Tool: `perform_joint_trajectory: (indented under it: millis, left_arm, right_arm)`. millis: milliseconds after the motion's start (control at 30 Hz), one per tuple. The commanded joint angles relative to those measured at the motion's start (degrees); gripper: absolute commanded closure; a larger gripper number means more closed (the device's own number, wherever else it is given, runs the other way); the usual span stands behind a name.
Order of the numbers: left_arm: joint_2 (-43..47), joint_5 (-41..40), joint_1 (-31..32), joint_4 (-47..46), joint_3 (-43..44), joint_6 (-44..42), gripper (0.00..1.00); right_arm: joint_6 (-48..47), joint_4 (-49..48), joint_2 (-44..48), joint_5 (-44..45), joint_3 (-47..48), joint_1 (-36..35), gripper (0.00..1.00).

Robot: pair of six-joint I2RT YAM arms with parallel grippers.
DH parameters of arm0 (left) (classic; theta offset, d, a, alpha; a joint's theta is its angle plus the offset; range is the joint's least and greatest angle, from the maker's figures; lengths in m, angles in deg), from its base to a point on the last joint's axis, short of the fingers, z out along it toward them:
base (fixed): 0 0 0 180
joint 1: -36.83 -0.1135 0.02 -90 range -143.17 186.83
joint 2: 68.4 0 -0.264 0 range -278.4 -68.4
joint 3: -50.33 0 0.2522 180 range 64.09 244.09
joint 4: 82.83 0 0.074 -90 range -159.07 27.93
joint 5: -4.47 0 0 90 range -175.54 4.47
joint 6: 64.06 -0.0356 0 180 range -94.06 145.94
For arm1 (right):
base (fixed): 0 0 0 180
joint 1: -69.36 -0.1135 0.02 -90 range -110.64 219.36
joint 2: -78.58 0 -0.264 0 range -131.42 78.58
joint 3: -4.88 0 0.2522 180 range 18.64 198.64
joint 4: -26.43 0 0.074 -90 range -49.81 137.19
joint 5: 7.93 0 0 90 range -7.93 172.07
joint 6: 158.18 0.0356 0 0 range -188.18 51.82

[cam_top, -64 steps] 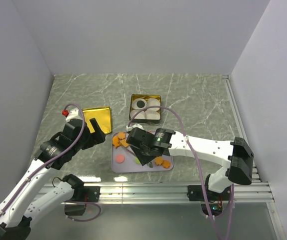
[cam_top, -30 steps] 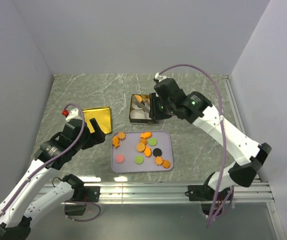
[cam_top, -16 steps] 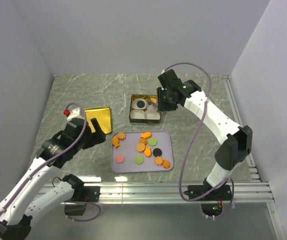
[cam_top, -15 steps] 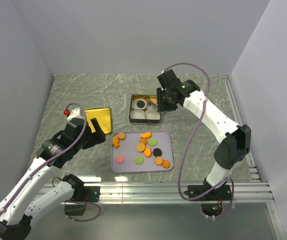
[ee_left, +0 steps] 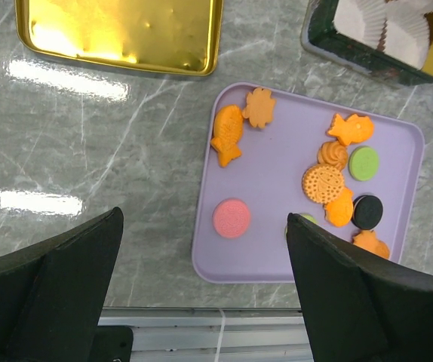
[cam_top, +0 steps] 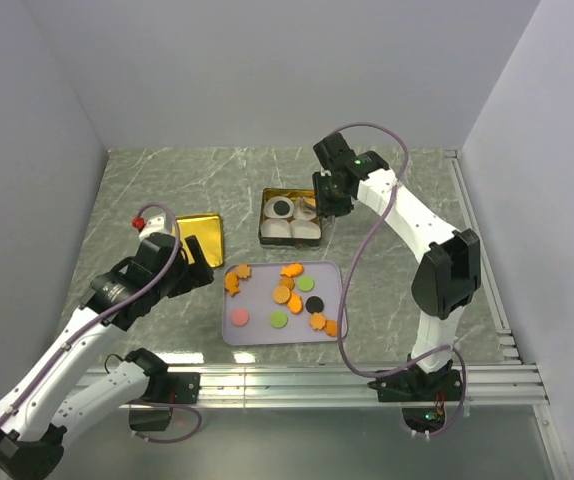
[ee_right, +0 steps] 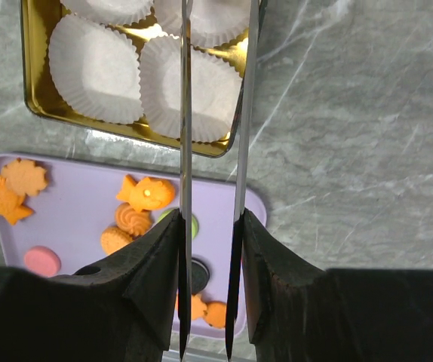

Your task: Pack the cookies

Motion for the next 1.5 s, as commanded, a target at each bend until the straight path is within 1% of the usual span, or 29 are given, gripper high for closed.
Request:
perform_joint_trajectory:
  millis: [0, 200, 500, 567, 667, 700, 1033, 1267, 1467]
  left_arm:
    - [-0.84, 0.89, 0.24, -1.80, 0.90, -0.93, 0.04]
    - [-2.25, 1.24, 0.33, -1.89, 0.81, -1.20, 0.04]
    - [-2.86, 1.42, 0.33, -1.98, 0.89, -1.29, 0.04]
    - [-3.12, 1.42, 0.24, -1.80, 0.89, -1.29, 0.05]
    - [-3.21, 1.33, 0.24, -1.80, 0.98, -1.29, 0.05]
    - [-3.04, 1.33, 0.24, -1.89, 0.90, -1.29, 0.04]
    - [-2.60, 1.51, 0.33, -1.89, 0.89, -1.37, 0.04]
    - [-2.42, 1.68, 0.33, -1.98, 0.89, -1.46, 0.04]
    - [-1.63, 1.33, 0.33, -1.98, 0.89, -1.20, 0.05]
  right_arm:
    - [-1.54, -1.17, -0.70, 0.25, 4.08, 1.00, 0.77]
    - [-1.54, -1.34, -0.88, -0.27, 4.26, 1.26, 0.76]
    - [-0.13, -3.62, 2.98, -3.09, -0.83, 1.17, 0.73]
    - [0.04, -4.06, 3.51, -3.35, -1.89, 1.17, 0.71]
    - [0.40, -4.51, 3.87, -3.18, -2.51, 1.17, 0.66]
    - [0.40, -4.42, 3.61, -2.92, -2.25, 1.26, 0.63]
    - [0.22, -2.58, 3.78, -0.89, 0.48, 1.18, 0.50]
    - [0.92, -1.78, 6.76, -0.80, 0.65, 1.17, 0.49]
    - [1.63, -0.99, 13.08, -2.47, 0.04, 0.91, 0.48]
